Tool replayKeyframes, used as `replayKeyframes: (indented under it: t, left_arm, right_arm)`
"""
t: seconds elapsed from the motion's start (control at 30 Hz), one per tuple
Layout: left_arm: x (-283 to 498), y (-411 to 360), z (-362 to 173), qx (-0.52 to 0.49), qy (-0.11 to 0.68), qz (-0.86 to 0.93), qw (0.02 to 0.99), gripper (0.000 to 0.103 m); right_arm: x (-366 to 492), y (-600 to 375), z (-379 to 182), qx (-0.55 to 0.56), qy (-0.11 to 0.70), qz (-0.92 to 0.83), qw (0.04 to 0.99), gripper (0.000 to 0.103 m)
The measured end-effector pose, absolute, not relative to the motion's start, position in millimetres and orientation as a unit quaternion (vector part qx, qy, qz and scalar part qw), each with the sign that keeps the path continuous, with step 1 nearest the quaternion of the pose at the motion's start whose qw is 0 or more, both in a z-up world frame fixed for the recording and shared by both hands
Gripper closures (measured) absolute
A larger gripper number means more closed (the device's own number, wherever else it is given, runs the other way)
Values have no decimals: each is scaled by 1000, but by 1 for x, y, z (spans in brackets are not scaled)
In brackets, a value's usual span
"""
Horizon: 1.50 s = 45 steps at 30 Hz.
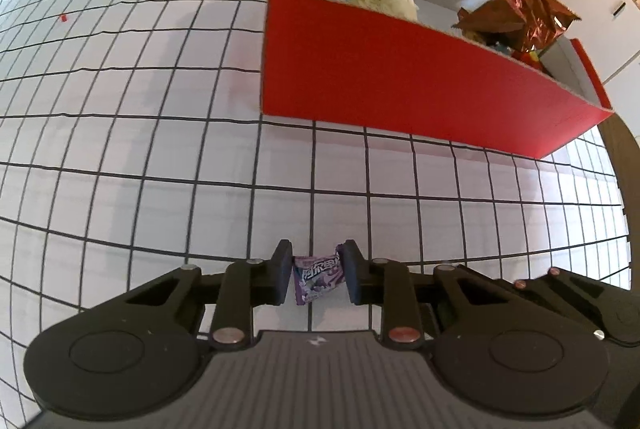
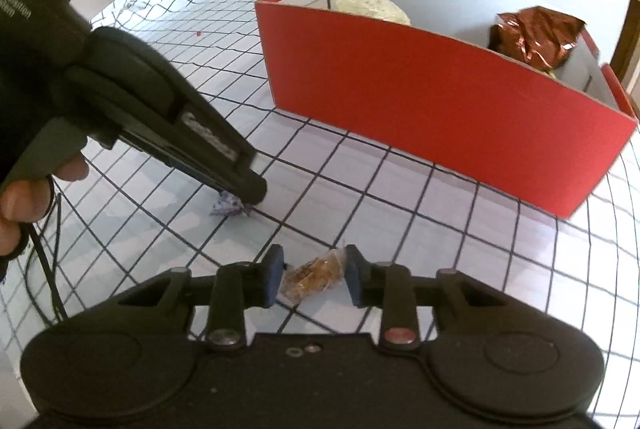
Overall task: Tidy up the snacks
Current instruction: 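Grasp the small clear snack with the right tool while the left tool grasps the purple candy, then carry both snacks over the red box and lower them inside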
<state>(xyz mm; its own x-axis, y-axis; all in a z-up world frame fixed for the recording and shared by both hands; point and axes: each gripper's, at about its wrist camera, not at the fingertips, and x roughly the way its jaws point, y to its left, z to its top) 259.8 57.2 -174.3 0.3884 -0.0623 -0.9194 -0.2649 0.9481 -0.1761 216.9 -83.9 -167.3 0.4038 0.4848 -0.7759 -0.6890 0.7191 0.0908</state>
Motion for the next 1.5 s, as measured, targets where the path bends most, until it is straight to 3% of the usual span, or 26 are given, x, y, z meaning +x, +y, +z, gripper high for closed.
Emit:
replayKeyframes:
  t: [0.9,1.5]
  left_arm:
    - [208,49,-70,-137,464,52,874,76]
    - [252,41,-7,-115,417,44,901,76]
  right_arm:
    - [202,-119,-79,-73,350,336,871,77]
    - [262,-127,-15,-56,290,302,907,77]
